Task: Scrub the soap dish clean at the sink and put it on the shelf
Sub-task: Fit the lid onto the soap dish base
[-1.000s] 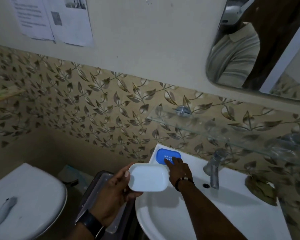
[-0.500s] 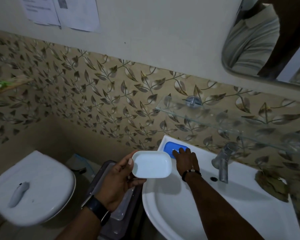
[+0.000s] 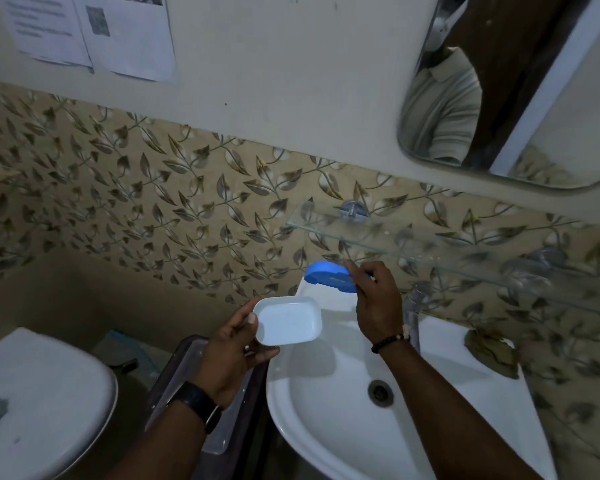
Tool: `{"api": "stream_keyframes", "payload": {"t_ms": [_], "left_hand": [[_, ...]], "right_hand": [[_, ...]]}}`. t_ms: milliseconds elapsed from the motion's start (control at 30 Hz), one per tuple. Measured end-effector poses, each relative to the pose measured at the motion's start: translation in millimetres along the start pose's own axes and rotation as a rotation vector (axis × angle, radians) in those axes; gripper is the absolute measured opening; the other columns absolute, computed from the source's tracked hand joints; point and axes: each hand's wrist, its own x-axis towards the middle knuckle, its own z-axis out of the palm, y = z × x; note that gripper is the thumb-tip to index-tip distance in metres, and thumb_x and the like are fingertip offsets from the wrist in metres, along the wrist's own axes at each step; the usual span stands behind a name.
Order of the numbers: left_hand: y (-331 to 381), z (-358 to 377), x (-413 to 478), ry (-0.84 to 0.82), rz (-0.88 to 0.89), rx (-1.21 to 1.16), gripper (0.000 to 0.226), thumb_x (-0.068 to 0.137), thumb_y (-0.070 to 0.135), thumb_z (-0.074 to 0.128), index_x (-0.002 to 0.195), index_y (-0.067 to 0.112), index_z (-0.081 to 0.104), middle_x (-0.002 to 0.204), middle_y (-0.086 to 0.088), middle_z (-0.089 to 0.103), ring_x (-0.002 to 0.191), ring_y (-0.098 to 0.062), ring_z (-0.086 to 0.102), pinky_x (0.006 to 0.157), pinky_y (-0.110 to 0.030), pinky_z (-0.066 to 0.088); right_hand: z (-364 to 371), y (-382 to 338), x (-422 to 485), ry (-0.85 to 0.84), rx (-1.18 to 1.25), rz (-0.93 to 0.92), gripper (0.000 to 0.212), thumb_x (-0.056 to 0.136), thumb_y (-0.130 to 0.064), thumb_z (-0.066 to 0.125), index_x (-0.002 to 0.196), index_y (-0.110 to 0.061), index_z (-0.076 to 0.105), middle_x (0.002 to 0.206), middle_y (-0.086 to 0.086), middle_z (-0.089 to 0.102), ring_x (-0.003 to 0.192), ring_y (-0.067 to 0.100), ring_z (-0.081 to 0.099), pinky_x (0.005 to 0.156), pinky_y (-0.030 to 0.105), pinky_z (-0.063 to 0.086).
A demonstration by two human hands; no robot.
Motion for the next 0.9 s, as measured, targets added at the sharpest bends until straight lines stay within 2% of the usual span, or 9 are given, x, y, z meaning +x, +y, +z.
{"api": "stream_keyframes", "payload": {"t_ms": [100,233,367,467,533,633,733,900], "left_hand": [[-0.9,8.0,2.6,-0.017,0.015,-0.035,0.048,0.089,0.03,0.062,0.136,0.021,0.059,0.131,-0.01,0.067,0.1,-0.023,0.072,0.078,-0.042,0.063],[-2.3,16.9,2.3,-0.04,0.0,-0.052,0.038,0.1,0.021,0.054,0.138,0.02,0.057,0.131,-0.01,0.065,0.107,-0.027,0.067,0.081,-0.043,0.063],[-1.1,26.2,-3.3,-0.064,0.003,-0.045,0.036,0.099,0.019,0.055,0.135,0.02,0.06,0.126,-0.01,0.07,0.109,-0.031,0.066,0.077,-0.042,0.063],[0.6,32.2,-9.5,-0.12,0.008,-0.02,0.039,0.092,0.026,0.06,0.131,0.025,0.063,0.123,-0.005,0.072,0.107,-0.028,0.07,0.081,-0.045,0.061],[-0.3,35.8,-12.4,-0.161,0.012,0.002,0.038,0.095,0.024,0.06,0.132,0.027,0.061,0.127,-0.004,0.071,0.112,-0.03,0.069,0.085,-0.047,0.06],[-3.0,39.9,-16.0,-0.182,0.013,-0.003,0.037,0.102,0.015,0.053,0.137,0.026,0.058,0.13,-0.007,0.069,0.117,-0.035,0.066,0.083,-0.045,0.059],[-3.5,45.7,-20.3,-0.215,0.016,-0.007,0.038,0.102,0.016,0.054,0.137,0.028,0.058,0.131,-0.006,0.068,0.117,-0.034,0.066,0.081,-0.043,0.059],[-4.6,58.1,-28.4,-0.239,0.017,-0.036,0.043,0.091,0.033,0.061,0.135,0.032,0.06,0.132,-0.006,0.068,0.117,-0.03,0.066,0.083,-0.043,0.059]], "right_hand": [[-24.3,-10.4,1.7,-0.026,0.092,-0.058,0.049,0.09,0.006,0.053,0.133,-0.016,0.064,0.099,0.008,0.064,0.088,0.028,0.062,0.072,0.04,0.053],[-48.3,-31.7,4.6,-0.125,0.155,-0.102,0.042,0.087,0.003,0.052,0.121,-0.011,0.072,0.097,0.006,0.067,0.09,0.026,0.065,0.078,0.036,0.053],[-55.1,-50.9,4.6,-0.222,0.147,-0.108,0.031,0.093,-0.004,0.05,0.11,-0.008,0.076,0.096,0.007,0.071,0.091,0.024,0.064,0.082,0.034,0.05],[-54.9,-62.8,1.8,-0.3,0.161,-0.053,0.028,0.098,-0.012,0.049,0.106,-0.01,0.075,0.097,0.005,0.072,0.092,0.025,0.062,0.084,0.035,0.048],[-53.0,-70.2,-1.8,-0.329,0.144,-0.036,0.026,0.099,-0.014,0.049,0.102,-0.012,0.074,0.094,0.002,0.07,0.089,0.024,0.059,0.082,0.038,0.046],[-53.3,-77.0,-7.2,-0.283,0.137,-0.003,0.023,0.102,-0.007,0.051,0.094,-0.014,0.071,0.087,-0.003,0.065,0.084,0.02,0.054,0.08,0.039,0.044],[-55.8,-81.1,-13.4,-0.206,0.157,0.096,0.023,0.102,-0.007,0.051,0.092,-0.014,0.07,0.089,-0.002,0.063,0.089,0.019,0.053,0.082,0.035,0.043],[-59.6,-91.6,-28.4,-0.093,0.114,0.193,0.027,0.1,-0.02,0.042,0.091,-0.017,0.068,0.093,-0.002,0.061,0.095,0.018,0.049,0.085,0.02,0.035]]}}
